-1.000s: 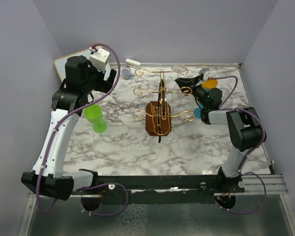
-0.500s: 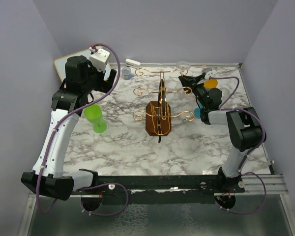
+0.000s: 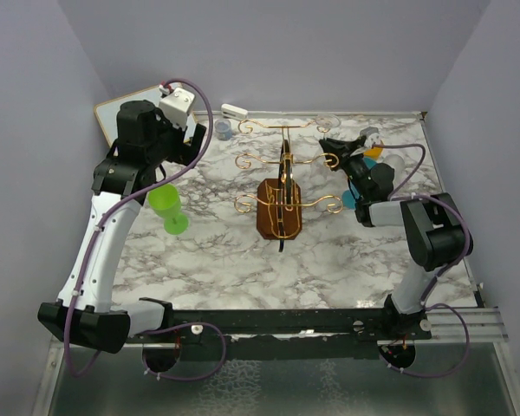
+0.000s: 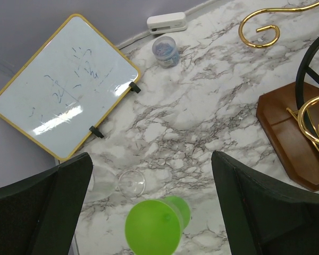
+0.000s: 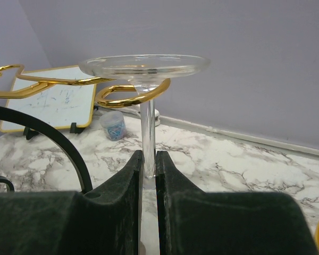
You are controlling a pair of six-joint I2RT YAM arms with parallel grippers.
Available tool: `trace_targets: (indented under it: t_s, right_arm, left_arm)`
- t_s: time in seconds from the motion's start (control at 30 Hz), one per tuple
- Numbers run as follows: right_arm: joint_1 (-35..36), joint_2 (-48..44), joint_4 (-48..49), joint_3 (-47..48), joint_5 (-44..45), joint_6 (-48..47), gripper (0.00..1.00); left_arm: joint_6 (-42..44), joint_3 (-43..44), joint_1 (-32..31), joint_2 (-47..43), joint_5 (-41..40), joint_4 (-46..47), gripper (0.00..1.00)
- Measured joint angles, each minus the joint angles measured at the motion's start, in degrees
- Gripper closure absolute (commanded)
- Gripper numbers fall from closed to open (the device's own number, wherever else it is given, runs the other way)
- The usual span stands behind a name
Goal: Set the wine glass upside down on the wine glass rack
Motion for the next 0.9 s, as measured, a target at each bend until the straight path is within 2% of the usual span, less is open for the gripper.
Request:
trace_targets:
  t_s: [0.3, 0.5, 0.53, 0.6, 0.7, 0.9]
  right_arm:
    - [0.0, -0.6, 3.0, -2.1, -1.1, 0.2, 0.99]
    - [0.0, -0.6, 3.8, -2.1, -4.4, 0.7, 0.99]
    - [0.0, -0.6, 3.7, -2.1, -4.8, 0.8, 0.98]
    - [0.0, -0.6, 3.7, -2.1, -5.7, 0.9, 0.89]
    - [0.0, -0.6, 3.6, -2.1, -6.5, 1.2, 0.83]
    - [0.0, -0.6, 3.7, -2.1, -7.5, 1.7, 0.79]
  left_arm:
    - [0.1, -1.6, 0.0, 0.0, -0.6, 0.0, 0.01]
    - [1.3, -2.3, 0.1, 0.1, -5.0, 0.0, 0.00]
    - [1.4, -2.3, 0.3, 0.3, -6.0, 0.0, 0.00]
    - [1.4, -2.3, 1.2, 0.7, -7.3, 0.0, 0.01]
    - [0.5, -1.4, 4.9, 3.1, -7.9, -1.3, 0.01]
    - [-1.3, 0.0, 13.1, 7.4, -5.9, -5.0, 0.01]
